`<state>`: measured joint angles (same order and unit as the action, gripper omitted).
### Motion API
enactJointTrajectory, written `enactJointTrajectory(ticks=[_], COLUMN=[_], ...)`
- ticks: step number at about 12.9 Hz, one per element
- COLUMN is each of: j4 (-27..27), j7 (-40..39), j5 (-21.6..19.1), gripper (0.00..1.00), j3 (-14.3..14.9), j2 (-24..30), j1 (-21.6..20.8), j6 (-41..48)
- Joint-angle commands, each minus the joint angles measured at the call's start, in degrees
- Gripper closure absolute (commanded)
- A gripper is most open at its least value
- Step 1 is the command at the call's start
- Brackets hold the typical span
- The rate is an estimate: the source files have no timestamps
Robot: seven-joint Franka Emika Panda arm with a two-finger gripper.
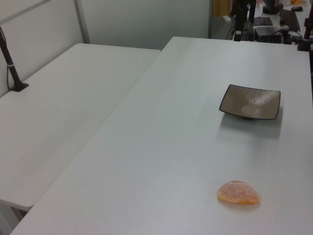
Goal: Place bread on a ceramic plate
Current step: 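Move the open gripper from above the table toward the bread roll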
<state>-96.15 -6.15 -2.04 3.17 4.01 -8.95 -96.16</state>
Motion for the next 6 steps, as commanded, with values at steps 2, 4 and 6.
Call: enactJointTrajectory(ticks=[2, 4, 6], j4=[-0.35, -0.35, -0.35], j7=[-0.97, -0.97, -0.97], j5=[0.72, 0.81, 0.72], gripper=[0.00, 0.00, 0.00], j3=[-0.54, -0.54, -0.45], j2=[0.04, 0.04, -0.14], j1=[-0.11, -0.11, -0.11], j6=[-2.37, -2.46, -2.81])
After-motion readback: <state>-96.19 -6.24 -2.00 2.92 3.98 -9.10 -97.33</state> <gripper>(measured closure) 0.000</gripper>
